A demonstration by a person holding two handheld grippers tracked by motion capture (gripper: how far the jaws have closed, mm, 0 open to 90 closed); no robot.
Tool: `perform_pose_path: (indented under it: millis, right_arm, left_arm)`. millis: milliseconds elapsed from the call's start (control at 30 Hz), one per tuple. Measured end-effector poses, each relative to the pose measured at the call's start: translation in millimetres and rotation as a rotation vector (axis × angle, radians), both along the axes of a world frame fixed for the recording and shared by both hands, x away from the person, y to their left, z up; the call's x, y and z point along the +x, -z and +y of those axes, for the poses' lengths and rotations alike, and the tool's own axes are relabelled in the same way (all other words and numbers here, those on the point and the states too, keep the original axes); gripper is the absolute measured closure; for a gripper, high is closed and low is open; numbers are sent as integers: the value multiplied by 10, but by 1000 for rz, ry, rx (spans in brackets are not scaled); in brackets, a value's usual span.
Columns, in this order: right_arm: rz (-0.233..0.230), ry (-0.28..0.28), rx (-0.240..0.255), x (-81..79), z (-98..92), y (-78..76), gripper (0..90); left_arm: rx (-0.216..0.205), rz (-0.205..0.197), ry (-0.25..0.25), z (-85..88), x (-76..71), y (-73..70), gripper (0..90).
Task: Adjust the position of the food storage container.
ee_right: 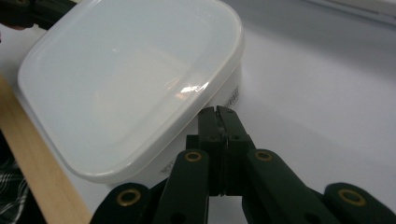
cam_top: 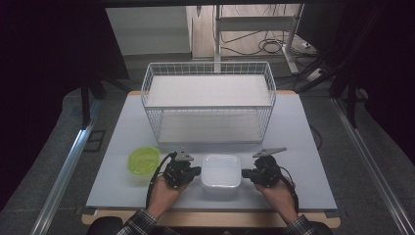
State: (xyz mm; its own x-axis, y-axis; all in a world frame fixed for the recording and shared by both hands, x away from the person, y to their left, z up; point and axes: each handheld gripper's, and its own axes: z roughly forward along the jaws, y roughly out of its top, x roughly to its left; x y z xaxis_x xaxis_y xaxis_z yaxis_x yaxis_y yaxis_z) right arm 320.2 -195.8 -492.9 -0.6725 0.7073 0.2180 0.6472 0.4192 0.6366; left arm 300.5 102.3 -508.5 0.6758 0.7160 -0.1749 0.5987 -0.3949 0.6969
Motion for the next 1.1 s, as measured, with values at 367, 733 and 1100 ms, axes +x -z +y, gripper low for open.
perform_pose_path:
  millis: [367, 733, 1100]
  right_arm:
    - [-24, -12, 12, 92, 7, 3, 851]
    - [-146, -20, 47, -76, -260, -133, 532]
    - [-185, -31, 57, -166, -259, -132, 242]
  left_arm:
    - [-21, -14, -1, 85, 24, 12, 845]
    - [-30, -104, -32, 397, -203, -105, 532]
    - [-40, -111, 15, 413, -271, -25, 254]
